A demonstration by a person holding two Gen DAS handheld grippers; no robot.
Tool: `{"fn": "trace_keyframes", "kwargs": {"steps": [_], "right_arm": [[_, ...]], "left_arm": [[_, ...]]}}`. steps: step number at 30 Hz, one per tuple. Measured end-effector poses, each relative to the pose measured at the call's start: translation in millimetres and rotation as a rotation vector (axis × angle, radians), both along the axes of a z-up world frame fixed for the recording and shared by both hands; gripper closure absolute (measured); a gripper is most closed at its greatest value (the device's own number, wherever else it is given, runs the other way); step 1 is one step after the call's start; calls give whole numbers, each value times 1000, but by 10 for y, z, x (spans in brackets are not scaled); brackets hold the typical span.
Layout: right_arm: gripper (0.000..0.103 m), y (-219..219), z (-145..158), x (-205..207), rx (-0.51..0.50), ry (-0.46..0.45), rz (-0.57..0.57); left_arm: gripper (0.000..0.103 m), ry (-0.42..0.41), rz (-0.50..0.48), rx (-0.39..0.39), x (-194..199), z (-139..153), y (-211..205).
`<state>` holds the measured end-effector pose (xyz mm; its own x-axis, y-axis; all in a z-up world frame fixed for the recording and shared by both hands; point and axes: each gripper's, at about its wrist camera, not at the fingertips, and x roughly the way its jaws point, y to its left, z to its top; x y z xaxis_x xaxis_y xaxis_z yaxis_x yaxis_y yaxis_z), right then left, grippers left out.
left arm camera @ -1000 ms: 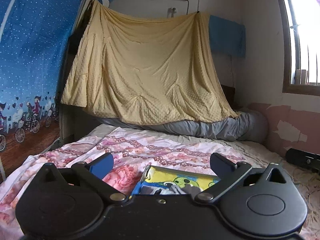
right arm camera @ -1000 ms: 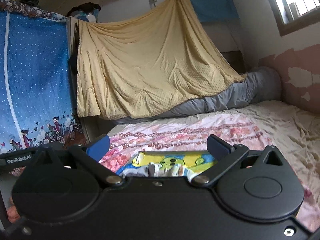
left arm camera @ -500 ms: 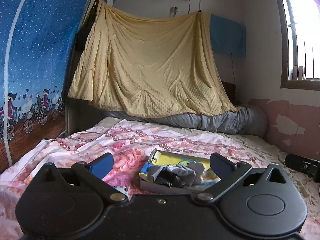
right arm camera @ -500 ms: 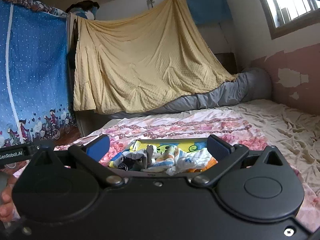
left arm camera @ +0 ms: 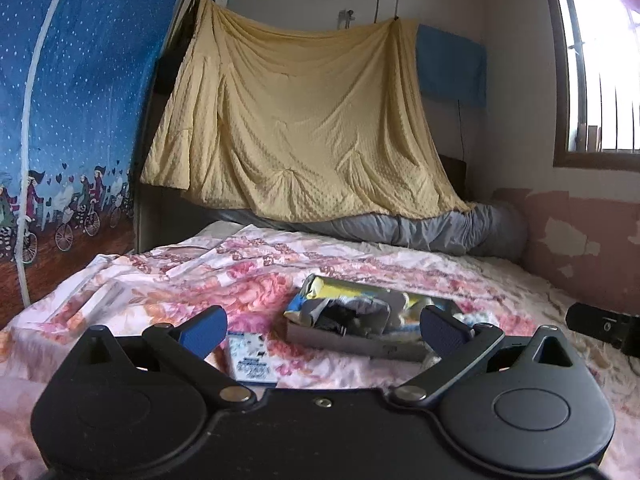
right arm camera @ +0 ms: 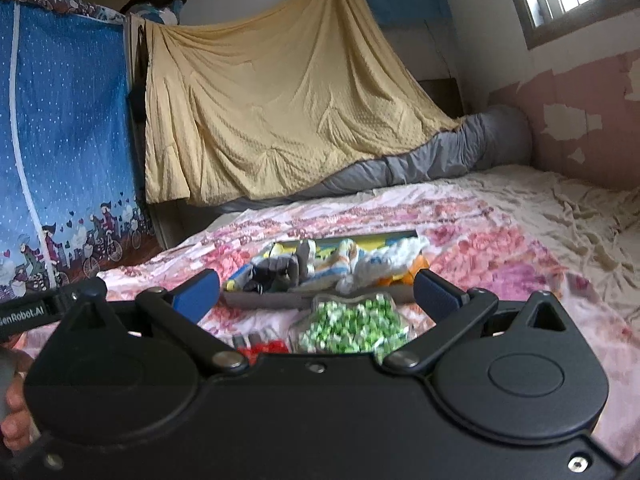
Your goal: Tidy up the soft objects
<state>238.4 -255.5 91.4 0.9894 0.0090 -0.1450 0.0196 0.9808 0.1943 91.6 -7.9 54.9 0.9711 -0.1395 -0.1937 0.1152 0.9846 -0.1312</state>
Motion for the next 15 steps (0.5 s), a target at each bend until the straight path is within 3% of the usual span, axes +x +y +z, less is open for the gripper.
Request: {"fn": "trace_keyframes", "kwargs": {"steps": [15], "right_arm": [[1,-17,-221,-87,-12,109,9]], "left_arm": [[1,77,28,10,-219,-237,93]]}}
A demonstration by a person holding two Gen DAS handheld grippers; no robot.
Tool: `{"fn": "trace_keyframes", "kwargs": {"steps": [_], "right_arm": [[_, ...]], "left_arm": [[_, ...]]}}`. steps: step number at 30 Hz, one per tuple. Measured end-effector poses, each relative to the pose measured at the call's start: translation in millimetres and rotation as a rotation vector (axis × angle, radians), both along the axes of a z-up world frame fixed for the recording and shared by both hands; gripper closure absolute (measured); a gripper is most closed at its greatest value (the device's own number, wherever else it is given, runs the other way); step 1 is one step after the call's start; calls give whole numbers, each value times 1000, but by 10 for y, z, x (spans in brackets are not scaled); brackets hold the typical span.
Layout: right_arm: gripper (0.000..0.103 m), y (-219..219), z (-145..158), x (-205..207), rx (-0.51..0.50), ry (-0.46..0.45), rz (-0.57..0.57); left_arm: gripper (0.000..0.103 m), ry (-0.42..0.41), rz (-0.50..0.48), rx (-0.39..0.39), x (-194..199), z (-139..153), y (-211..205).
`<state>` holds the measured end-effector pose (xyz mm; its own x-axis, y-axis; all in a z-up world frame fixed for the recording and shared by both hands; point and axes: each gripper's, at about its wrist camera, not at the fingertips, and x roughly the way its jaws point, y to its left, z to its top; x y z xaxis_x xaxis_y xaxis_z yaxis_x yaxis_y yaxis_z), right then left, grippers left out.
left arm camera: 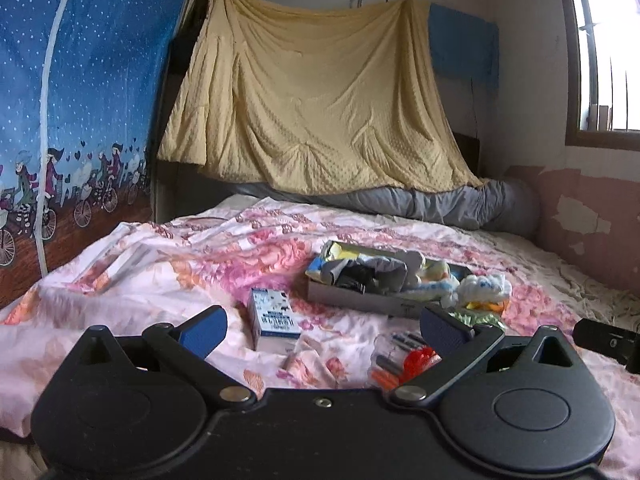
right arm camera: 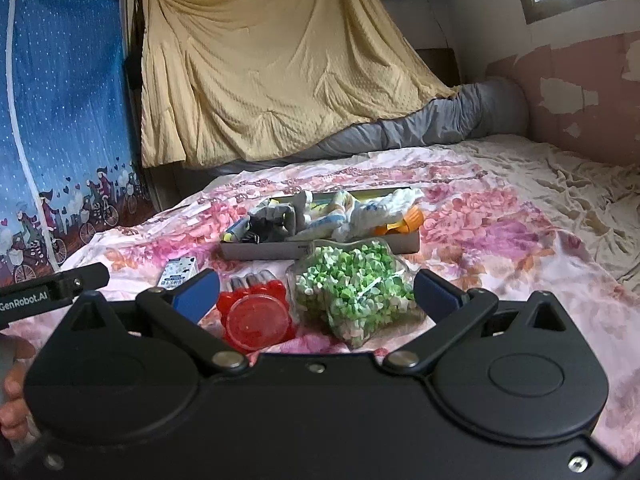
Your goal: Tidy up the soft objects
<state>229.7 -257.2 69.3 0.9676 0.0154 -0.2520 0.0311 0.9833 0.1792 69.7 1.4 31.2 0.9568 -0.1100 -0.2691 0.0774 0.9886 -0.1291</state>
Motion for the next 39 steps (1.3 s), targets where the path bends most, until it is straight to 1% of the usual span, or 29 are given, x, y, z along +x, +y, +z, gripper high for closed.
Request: {"fn": "trace_keyframes", "kwargs": {"steps": [6,8,16,25,39], "right_arm": [[1,17,-38,-53,-9,23,-1],[1,50,-107,-128,-14,42,1],[1,74,-180,-96,-28,93,3],[1,103,-276,20,-46,140,25],[1,81,-338,110,-46,168,25]], "left_arm": [[1,21,-7,22,4,-74,-35],[1,32,-9,26,3,-95,-47],[1,110,-19,55,71,-232,-66],[1,132,-27,73,117,-290,-86],[1,149,-43,97,176,-344,-141]]}}
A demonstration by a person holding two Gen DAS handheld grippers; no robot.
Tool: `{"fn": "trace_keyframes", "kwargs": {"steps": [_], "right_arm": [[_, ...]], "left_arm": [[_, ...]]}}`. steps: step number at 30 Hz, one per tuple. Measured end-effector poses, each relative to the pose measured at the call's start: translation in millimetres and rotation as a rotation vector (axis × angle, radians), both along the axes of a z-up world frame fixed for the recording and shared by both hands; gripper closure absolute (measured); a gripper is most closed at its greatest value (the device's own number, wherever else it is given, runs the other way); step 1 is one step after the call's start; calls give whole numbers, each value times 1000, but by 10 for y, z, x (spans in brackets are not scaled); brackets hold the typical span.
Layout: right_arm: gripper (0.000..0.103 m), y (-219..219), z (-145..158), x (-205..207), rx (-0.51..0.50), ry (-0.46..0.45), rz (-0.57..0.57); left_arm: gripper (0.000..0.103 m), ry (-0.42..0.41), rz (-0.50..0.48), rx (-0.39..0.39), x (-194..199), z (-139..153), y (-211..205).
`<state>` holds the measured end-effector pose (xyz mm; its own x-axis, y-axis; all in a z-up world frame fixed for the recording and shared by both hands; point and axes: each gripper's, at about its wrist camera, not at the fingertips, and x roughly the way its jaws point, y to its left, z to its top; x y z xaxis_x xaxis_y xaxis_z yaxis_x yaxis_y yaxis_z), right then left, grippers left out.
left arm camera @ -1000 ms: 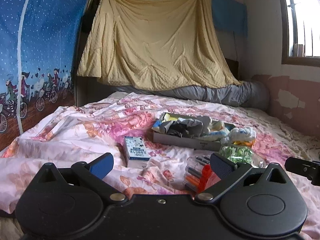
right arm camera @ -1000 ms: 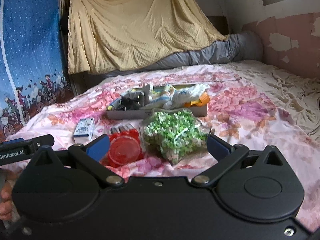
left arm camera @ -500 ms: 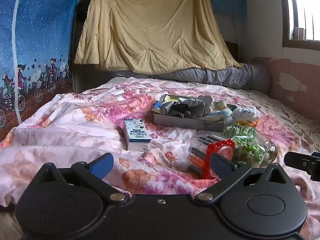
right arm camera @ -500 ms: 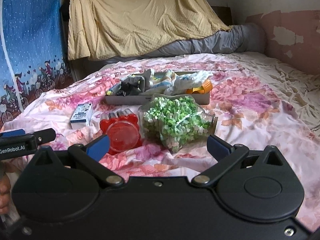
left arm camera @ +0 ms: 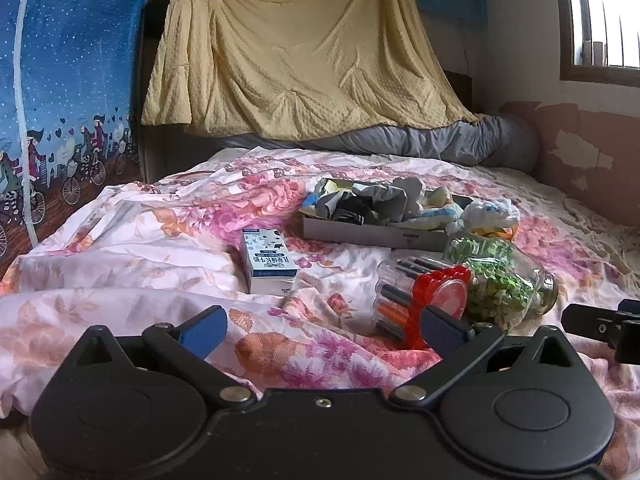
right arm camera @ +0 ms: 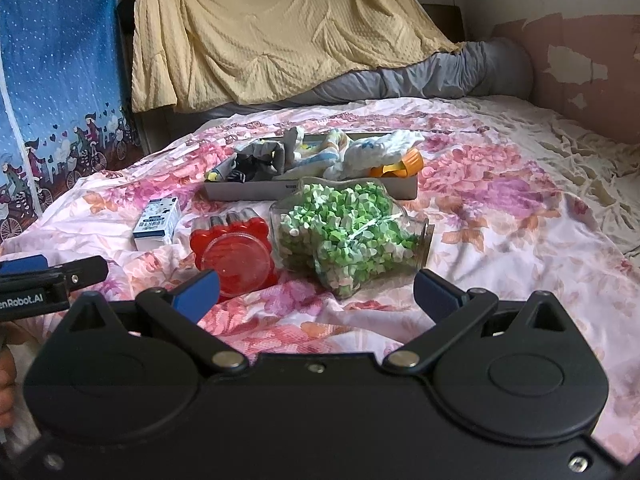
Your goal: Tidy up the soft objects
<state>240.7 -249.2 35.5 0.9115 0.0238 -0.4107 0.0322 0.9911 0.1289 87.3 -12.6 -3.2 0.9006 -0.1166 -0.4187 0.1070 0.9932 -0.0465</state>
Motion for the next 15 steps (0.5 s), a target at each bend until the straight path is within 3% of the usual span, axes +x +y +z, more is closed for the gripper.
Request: {"fn": "trace_keyframes", "kwargs": {"steps": [15], "right_arm": [[1,-13,-18,10,4,7,6]], "left_arm": [[1,8,-6,-5,-1,-3,-13]]}}
